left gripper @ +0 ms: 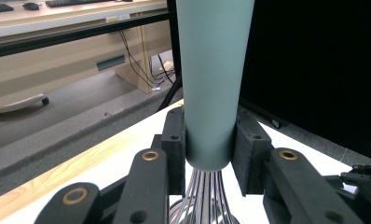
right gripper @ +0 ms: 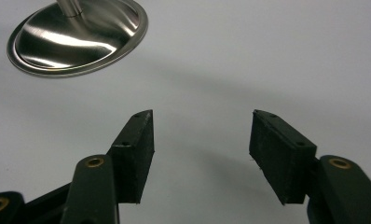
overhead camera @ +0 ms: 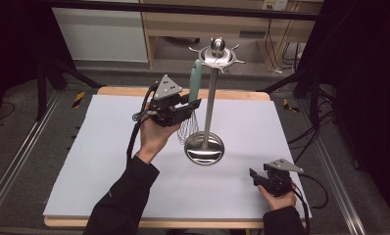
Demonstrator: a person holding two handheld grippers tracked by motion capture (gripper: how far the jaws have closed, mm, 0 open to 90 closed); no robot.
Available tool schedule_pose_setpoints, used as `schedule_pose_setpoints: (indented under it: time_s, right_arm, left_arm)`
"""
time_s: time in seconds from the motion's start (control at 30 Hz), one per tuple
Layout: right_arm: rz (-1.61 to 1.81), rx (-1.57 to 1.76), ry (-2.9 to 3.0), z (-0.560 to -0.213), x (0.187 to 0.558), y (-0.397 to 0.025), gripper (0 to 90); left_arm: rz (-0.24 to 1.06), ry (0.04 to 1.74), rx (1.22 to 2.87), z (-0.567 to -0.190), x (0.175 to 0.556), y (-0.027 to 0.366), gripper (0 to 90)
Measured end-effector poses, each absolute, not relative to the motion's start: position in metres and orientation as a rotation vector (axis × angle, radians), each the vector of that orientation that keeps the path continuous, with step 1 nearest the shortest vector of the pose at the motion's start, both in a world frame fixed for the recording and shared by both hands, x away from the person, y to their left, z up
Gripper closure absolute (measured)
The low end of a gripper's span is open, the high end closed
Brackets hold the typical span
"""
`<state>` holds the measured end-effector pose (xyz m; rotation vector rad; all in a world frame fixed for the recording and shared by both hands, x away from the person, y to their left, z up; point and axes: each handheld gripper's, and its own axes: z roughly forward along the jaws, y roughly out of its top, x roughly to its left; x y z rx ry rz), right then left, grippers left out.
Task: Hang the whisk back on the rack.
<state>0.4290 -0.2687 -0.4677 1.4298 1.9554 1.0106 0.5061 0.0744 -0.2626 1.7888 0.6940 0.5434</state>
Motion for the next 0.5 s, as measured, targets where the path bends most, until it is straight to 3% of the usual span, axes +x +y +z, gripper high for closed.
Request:
schedule_pose_setpoints:
  time_s: [0.5]
  right_arm:
    - [0.987,1.431,1.954,-0.4702,0.4298,-0.2694,39.4]
  left_arm:
    - [0.581,0.682,1.743,-0.2698,0.5114,0.0698,67.5]
